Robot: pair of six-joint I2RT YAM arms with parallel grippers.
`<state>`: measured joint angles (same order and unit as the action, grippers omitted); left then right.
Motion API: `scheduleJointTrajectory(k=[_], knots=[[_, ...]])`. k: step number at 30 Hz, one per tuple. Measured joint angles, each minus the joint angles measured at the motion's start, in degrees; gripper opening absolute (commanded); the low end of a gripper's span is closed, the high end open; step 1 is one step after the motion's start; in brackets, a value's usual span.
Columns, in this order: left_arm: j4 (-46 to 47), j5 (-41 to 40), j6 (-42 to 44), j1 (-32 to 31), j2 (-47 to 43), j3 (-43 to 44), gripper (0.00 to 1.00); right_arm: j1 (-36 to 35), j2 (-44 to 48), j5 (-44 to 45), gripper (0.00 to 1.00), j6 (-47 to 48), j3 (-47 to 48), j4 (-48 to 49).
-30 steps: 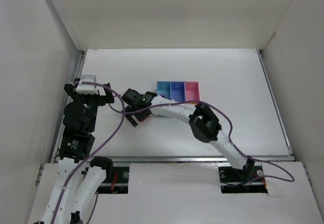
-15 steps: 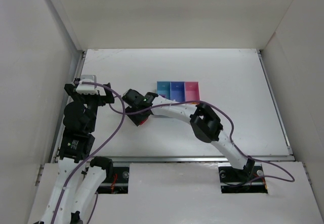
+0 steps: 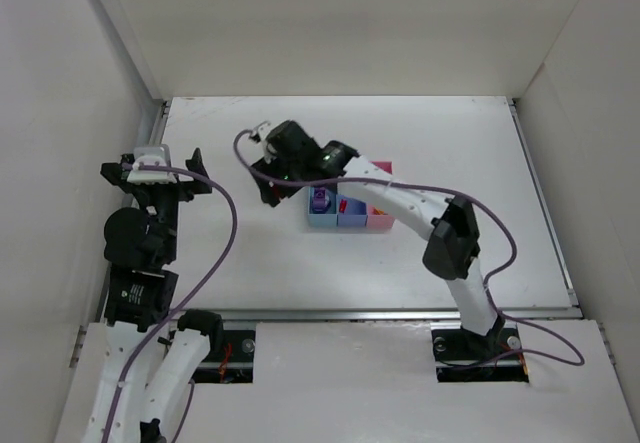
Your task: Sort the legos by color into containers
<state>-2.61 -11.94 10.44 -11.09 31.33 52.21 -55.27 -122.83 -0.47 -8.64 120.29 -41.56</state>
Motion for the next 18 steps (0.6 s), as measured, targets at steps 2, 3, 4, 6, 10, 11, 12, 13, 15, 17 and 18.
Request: scheduleJointTrajectory(k=[2,3,4,6,10,11,12,13,15,17,18], knots=[[0.3,0.0,1.0,0.0,0.0,0.9,1.00,4.1,3.1,0.4,0.26,0.3,-1.4,0.2],[0.3,-0.2,1.4,0.0,0.0,1.1,1.00,6.5,4.9,1.0,0.26,0.9,-2.7,0.1],[0.4,-0.4,1.7,0.0,0.0,1.1,1.00,9.1,6.6,1.8,0.26,1.4,-4.3,0.2],[0.3,-1.0,2.2,0.0,0.2,1.0,1.00,13.8,9.4,3.8,0.26,2.7,-7.1,0.0],[0.1,-1.0,2.4,0.0,1.0,0.8,1.00,18.7,11.6,9.0,0.35,6.9,-13.4,-0.1],[0.1,-0.8,2.4,0.0,1.4,0.8,1.00,18.7,11.6,10.0,0.38,8.0,-15.2,-0.1],[0.1,-0.7,2.4,0.0,1.7,0.8,1.00,18.3,11.6,10.7,0.41,9.0,-16.8,-0.1],[0.1,-0.4,2.4,0.0,2.1,0.8,1.00,17.8,11.6,11.3,0.44,10.1,-18.4,-0.2],[0.0,0.0,2.3,0.0,2.7,0.8,1.00,16.7,11.5,12.1,0.46,11.6,-20.3,-1.3],[0.0,0.4,2.3,0.0,3.0,0.8,1.00,15.8,11.5,12.8,0.50,12.6,-20.7,-1.5],[0.0,0.6,2.3,0.0,3.1,0.8,1.00,15.5,11.5,13.3,0.50,13.0,-20.7,-1.3]])
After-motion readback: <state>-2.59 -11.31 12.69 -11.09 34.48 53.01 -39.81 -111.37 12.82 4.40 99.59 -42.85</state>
